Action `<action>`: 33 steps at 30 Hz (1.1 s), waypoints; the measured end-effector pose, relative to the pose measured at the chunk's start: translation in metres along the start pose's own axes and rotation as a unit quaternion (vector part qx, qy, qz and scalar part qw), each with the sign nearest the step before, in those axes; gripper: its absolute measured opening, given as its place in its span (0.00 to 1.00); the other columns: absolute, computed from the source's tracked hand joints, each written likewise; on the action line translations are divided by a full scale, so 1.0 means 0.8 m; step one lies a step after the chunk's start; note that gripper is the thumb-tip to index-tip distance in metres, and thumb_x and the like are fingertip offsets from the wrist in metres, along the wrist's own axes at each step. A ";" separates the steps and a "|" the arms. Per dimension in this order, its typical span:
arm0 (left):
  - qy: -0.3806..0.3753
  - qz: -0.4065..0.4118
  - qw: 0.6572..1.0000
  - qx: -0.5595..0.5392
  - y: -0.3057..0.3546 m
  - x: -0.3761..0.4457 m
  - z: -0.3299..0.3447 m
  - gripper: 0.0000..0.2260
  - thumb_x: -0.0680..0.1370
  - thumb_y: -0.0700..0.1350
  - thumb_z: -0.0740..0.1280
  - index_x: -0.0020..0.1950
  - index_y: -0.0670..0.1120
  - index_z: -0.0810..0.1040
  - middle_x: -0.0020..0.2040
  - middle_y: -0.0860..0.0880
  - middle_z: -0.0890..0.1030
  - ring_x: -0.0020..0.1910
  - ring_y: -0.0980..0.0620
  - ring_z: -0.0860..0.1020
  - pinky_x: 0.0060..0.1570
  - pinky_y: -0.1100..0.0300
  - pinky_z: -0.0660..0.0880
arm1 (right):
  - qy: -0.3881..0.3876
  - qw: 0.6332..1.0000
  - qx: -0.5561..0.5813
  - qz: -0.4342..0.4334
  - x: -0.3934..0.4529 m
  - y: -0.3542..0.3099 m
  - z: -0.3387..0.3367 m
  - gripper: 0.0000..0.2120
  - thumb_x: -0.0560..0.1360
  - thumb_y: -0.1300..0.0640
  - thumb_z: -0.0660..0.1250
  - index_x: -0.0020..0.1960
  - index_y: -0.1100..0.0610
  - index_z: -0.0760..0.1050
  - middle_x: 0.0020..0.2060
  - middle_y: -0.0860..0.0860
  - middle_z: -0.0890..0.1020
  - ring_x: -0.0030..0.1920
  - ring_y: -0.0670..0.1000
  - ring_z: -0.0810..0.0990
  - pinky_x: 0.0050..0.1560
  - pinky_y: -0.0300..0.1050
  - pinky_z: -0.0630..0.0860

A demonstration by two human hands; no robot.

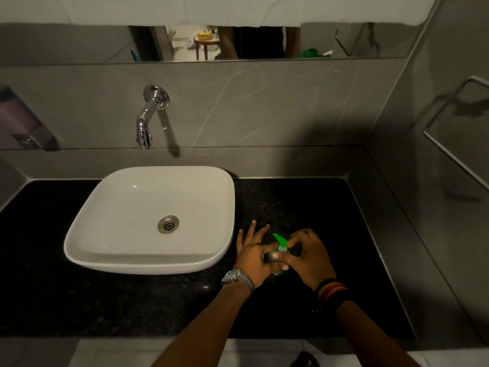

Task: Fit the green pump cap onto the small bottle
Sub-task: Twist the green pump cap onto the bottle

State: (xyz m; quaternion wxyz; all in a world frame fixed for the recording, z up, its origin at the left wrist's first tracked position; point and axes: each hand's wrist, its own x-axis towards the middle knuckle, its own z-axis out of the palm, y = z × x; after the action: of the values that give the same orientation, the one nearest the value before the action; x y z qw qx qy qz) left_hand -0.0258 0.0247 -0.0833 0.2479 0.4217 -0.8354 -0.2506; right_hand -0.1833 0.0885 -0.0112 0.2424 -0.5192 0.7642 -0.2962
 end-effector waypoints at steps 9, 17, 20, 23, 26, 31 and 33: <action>-0.010 0.001 1.000 -0.002 -0.001 0.000 0.000 0.25 0.67 0.70 0.69 0.62 0.65 0.79 0.78 0.53 0.64 0.79 0.55 0.44 0.74 0.49 0.32 | -0.011 1.000 0.021 -0.015 0.000 -0.002 0.004 0.14 0.64 0.50 0.80 0.42 0.56 0.80 0.55 0.49 0.76 0.56 0.48 0.77 0.59 0.47 0.75; -0.010 -0.013 1.000 -0.009 0.000 -0.004 0.003 0.25 0.67 0.70 0.70 0.63 0.68 0.76 0.78 0.55 0.64 0.79 0.55 0.43 0.74 0.45 0.34 | -0.020 0.994 0.105 -0.025 -0.008 0.022 0.015 0.12 0.69 0.57 0.77 0.53 0.54 0.83 0.58 0.44 0.74 0.61 0.46 0.76 0.50 0.20 0.67; -0.014 -0.013 1.000 -0.007 0.000 -0.003 0.002 0.25 0.67 0.70 0.70 0.62 0.67 0.78 0.78 0.54 0.64 0.79 0.55 0.43 0.74 0.45 0.34 | 0.017 0.999 0.046 0.011 0.001 0.013 0.016 0.18 0.64 0.48 0.80 0.49 0.52 0.80 0.51 0.45 0.77 0.53 0.47 0.78 0.53 0.37 0.75; -0.005 0.000 1.000 0.005 -0.004 -0.001 0.004 0.26 0.67 0.71 0.69 0.62 0.64 0.79 0.78 0.54 0.64 0.79 0.54 0.44 0.74 0.46 0.34 | 0.016 0.997 0.059 0.048 -0.003 0.013 0.017 0.23 0.62 0.44 0.80 0.51 0.51 0.77 0.50 0.47 0.78 0.52 0.47 0.77 0.55 0.47 0.77; 0.000 -0.005 1.000 0.001 -0.001 -0.003 0.005 0.26 0.67 0.72 0.68 0.63 0.66 0.77 0.78 0.55 0.65 0.78 0.57 0.43 0.72 0.55 0.28 | -0.045 0.990 0.132 -0.013 -0.009 0.028 0.012 0.19 0.69 0.53 0.77 0.58 0.51 0.79 0.60 0.44 0.76 0.62 0.45 0.75 0.66 0.45 0.72; -0.001 0.009 1.000 0.000 -0.006 -0.003 0.007 0.25 0.67 0.72 0.68 0.62 0.69 0.76 0.77 0.56 0.65 0.78 0.58 0.43 0.71 0.58 0.27 | -0.024 0.995 0.094 -0.012 -0.001 0.023 0.003 0.15 0.64 0.53 0.80 0.47 0.56 0.82 0.54 0.47 0.80 0.57 0.47 0.78 0.62 0.46 0.74; 0.004 0.013 1.000 0.000 -0.007 -0.002 0.008 0.25 0.67 0.73 0.68 0.63 0.70 0.75 0.77 0.57 0.65 0.78 0.58 0.43 0.71 0.59 0.27 | -0.021 0.997 0.071 -0.007 0.003 0.019 0.002 0.18 0.62 0.49 0.81 0.45 0.55 0.80 0.53 0.48 0.80 0.55 0.47 0.78 0.60 0.46 0.74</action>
State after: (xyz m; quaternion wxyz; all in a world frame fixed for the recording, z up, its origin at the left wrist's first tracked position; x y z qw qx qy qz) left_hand -0.0252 0.0246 -0.0920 0.2548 0.4117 -0.8398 -0.2458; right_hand -0.1928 0.0907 -0.0234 0.2925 -0.5123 0.7320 -0.3407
